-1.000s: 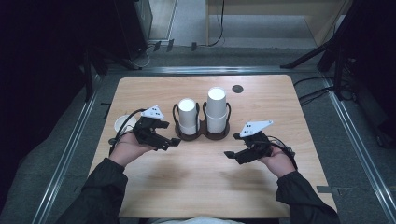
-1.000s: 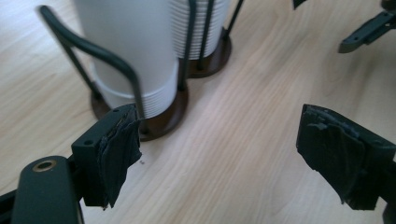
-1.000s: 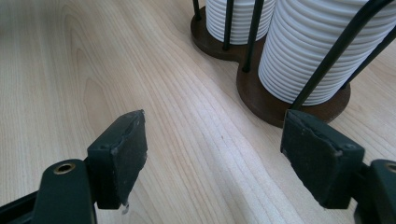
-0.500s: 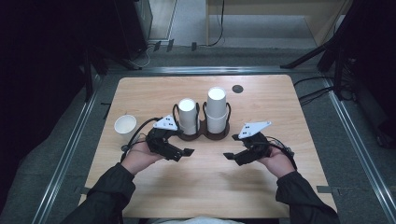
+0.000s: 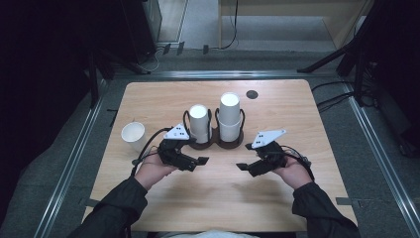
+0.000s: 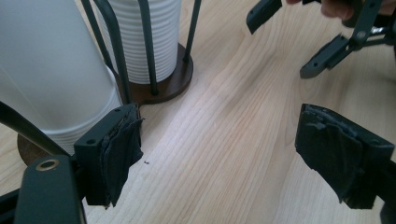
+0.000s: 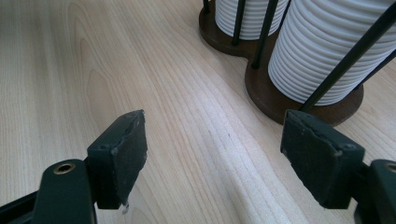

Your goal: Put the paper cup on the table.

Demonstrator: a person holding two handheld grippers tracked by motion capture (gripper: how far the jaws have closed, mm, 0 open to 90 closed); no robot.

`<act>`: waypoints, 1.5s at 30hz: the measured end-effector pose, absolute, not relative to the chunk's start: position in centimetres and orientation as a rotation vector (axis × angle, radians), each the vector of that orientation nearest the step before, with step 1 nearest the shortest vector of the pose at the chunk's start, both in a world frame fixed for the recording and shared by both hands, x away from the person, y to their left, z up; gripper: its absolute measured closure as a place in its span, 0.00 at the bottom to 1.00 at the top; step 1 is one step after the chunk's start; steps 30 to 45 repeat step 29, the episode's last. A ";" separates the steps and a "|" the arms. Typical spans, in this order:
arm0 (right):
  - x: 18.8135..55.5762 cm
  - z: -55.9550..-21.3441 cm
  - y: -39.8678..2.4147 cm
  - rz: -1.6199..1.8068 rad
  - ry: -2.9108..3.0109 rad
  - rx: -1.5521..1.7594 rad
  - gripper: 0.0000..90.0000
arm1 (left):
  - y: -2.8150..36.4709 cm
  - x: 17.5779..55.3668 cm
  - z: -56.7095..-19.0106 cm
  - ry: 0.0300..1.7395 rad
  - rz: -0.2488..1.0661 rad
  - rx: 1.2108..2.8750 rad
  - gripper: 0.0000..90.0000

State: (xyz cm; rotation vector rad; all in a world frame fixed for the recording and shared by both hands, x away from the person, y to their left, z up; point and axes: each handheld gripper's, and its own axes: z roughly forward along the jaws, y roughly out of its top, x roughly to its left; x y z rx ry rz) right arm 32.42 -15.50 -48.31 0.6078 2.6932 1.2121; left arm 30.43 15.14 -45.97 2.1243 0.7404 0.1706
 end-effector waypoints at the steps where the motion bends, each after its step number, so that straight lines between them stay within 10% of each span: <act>1: 32.4 -48.3 -15.5 1.211 2.694 0.608 0.25 | 15.1 30.4 -46.0 0.735 0.166 2.124 0.16; 45: 32.5 -48.4 -15.3 1.207 2.706 0.596 0.25 | 13.9 30.4 -48.0 0.703 0.122 2.230 0.15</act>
